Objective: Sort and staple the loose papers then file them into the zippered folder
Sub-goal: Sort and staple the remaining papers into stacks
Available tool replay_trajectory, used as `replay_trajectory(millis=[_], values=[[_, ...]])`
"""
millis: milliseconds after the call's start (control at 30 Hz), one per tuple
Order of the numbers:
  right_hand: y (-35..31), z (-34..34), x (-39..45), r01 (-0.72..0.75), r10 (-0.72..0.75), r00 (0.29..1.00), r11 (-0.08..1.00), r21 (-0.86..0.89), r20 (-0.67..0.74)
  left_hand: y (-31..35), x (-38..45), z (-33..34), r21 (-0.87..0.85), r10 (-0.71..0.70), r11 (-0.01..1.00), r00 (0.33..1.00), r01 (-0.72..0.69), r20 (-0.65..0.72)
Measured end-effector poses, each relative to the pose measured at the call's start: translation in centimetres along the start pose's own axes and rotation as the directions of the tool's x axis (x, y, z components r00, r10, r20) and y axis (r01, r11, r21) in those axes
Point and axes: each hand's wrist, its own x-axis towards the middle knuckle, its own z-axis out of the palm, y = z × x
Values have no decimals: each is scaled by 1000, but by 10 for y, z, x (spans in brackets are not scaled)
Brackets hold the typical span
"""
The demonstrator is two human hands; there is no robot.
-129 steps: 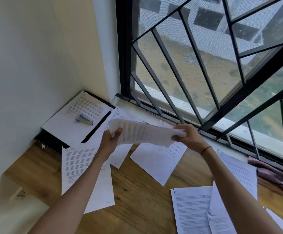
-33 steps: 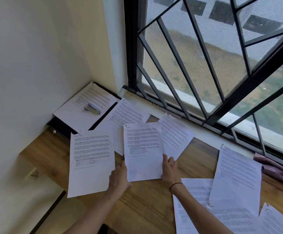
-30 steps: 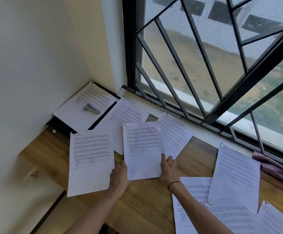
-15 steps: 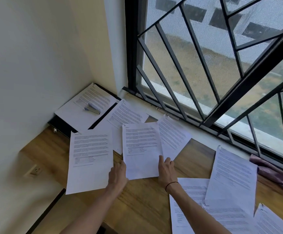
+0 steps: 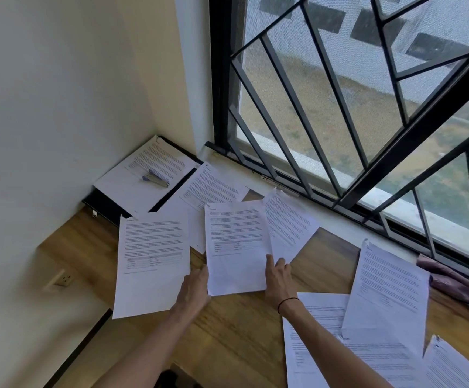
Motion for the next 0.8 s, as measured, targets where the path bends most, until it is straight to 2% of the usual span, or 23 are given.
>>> replay_trajectory(millis=[233,433,800], values=[[2,1,-1,12,-12,1000,1000,-9,-1,12,-3,-7,103,-18,995,1000,16,14],[2,0,-1,2,-2,1000,1000,10,-11,10,-5,-7,119,-41,992,999,39,14],[7,-3,2,22,-23,1000,998,50,9,11,-7,-29,51,-19,999,996,15,84]])
